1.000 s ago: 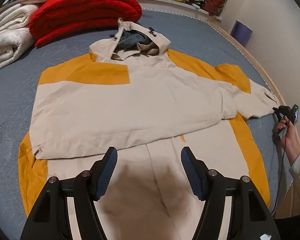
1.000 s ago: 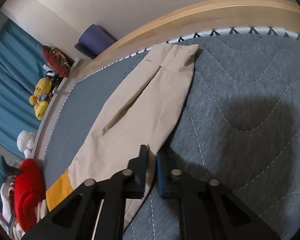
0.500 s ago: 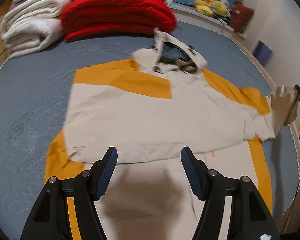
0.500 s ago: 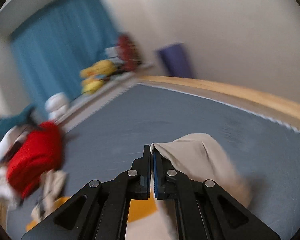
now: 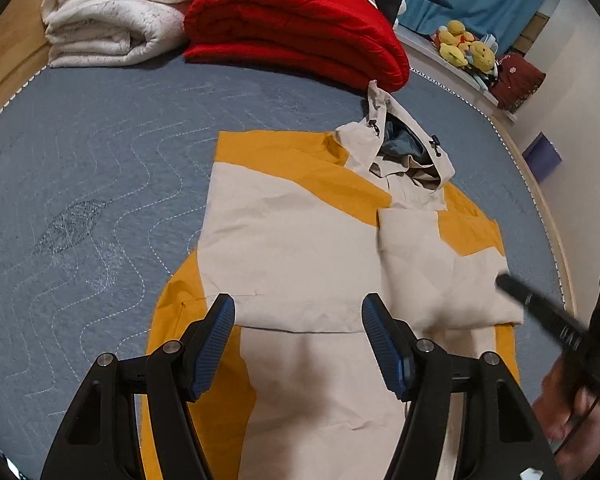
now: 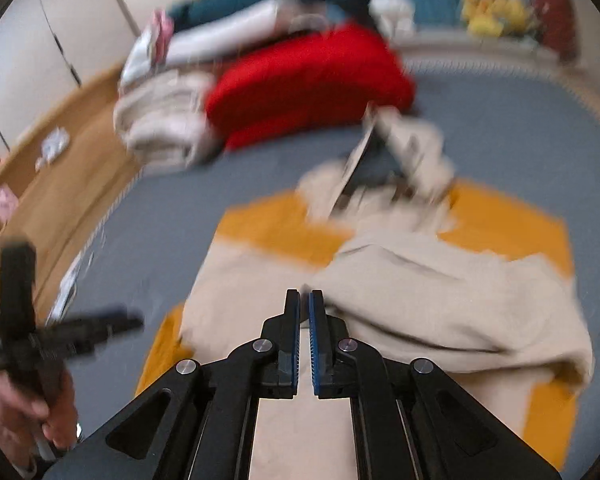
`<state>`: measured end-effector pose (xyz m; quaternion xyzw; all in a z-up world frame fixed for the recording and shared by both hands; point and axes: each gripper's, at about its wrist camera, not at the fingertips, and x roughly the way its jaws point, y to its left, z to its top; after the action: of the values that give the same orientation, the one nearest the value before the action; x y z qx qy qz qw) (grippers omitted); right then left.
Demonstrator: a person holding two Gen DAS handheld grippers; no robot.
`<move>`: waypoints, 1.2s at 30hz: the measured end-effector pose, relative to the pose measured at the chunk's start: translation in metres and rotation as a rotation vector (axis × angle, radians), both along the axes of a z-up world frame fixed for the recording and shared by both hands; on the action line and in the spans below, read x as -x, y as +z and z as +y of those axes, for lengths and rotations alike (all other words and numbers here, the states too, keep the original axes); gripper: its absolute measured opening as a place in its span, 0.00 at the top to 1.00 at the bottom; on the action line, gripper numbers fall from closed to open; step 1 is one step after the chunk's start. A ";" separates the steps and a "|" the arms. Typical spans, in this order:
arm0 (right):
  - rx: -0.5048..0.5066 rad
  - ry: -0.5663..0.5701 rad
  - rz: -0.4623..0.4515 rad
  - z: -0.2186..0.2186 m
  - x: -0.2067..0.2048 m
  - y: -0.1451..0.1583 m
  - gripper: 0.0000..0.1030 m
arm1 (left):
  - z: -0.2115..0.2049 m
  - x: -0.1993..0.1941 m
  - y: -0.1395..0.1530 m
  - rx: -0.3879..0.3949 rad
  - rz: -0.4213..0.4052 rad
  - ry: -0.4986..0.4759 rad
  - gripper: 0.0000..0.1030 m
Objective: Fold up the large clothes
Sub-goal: 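Grasp the sleeve cuff with the right tool and fold it across the body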
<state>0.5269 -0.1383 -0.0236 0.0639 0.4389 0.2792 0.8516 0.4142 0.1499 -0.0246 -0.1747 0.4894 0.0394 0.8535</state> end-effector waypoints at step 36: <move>-0.246 -0.350 0.522 -0.122 -0.025 -0.134 0.57 | -0.163 -0.044 -0.058 -0.031 -0.087 -0.435 0.91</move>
<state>0.5520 -0.2605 -0.1575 0.3101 0.5877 0.1541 0.7312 0.4578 -0.0135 -0.0826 -0.0532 0.4776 -0.1456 0.8648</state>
